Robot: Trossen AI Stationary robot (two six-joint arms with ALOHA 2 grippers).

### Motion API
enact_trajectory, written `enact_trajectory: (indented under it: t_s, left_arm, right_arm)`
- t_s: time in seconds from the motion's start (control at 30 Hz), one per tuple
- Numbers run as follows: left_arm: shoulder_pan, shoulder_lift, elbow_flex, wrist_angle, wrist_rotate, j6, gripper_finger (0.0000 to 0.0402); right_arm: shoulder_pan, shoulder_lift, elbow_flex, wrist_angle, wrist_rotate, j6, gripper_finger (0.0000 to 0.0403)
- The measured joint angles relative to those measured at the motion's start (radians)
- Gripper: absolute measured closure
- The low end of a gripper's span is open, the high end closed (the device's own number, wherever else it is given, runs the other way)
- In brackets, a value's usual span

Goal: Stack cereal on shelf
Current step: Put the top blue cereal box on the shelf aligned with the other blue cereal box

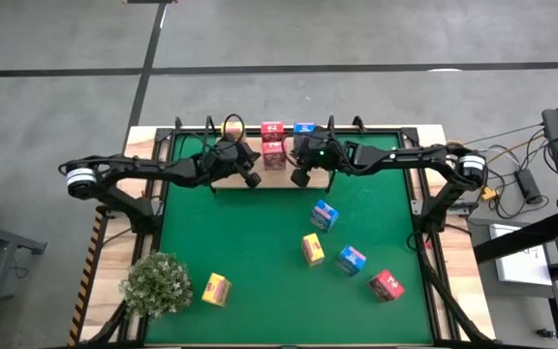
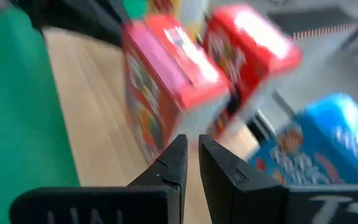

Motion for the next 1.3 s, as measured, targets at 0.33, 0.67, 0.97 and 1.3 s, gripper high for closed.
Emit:
enact_trajectory:
  t_s: [0.33, 0.67, 0.97, 1.3]
  left_arm:
    - [-0.134, -0.204, 0.0, -0.167, 0.0, -0.041, 0.0401]
    - [-0.376, -0.308, 0.0, -0.214, 0.0, -0.068, 0.0401]
    - [-0.494, -0.302, 0.0, -0.208, 0.001, -0.09, 0.0401]
    - [-0.5, -0.29, 0.0, -0.198, 0.0, -0.115, 0.0401]
  right_arm:
    - [0.064, -0.013, 0.004, 0.072, -0.027, -0.022, 0.0372]
    - [0.181, -0.096, 0.235, -0.439, -0.131, 0.236, 0.0372]
    - [0.239, -0.1, 0.425, -1.054, -0.209, 0.603, 0.0372]
    - [0.264, -0.101, 0.402, -1.21, -0.21, 0.781, 0.0324]
